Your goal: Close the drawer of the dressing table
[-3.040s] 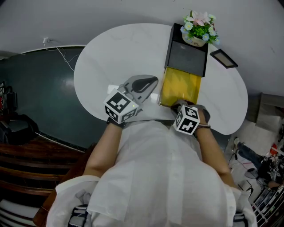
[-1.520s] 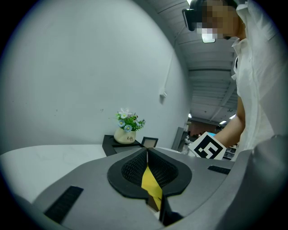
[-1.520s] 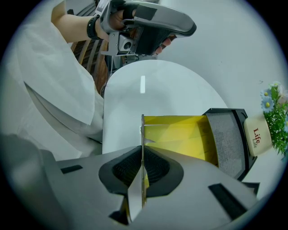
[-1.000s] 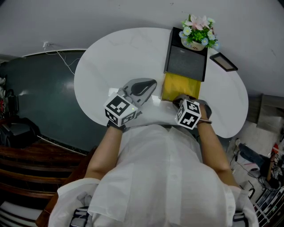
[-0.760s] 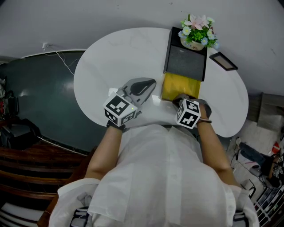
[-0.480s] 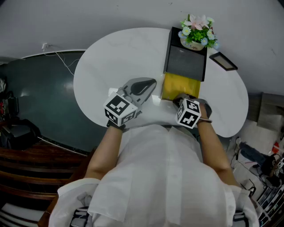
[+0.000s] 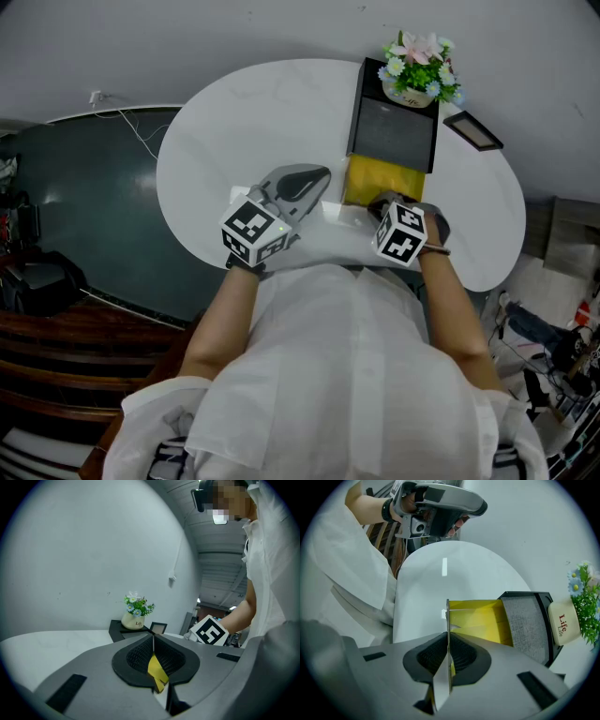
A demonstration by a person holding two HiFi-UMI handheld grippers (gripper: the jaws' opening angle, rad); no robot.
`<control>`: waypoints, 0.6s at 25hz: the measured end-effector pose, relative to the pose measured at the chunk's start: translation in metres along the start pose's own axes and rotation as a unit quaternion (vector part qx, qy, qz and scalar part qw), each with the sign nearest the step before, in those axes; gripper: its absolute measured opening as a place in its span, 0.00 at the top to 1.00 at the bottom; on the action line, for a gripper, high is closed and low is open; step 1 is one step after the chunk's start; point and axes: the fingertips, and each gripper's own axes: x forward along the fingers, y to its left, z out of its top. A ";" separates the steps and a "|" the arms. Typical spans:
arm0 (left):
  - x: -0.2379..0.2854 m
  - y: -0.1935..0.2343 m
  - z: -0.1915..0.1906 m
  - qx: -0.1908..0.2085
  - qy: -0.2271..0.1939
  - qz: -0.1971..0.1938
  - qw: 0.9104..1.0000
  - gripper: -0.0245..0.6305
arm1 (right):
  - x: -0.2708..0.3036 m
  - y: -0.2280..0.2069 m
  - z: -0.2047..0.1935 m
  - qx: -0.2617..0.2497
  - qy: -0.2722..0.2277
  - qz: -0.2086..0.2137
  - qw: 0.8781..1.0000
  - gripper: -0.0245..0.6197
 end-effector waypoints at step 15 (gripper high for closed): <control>0.002 0.004 -0.001 -0.001 0.003 0.001 1.000 0.93 | 0.003 -0.021 -0.002 0.005 0.003 -0.016 1.000 0.93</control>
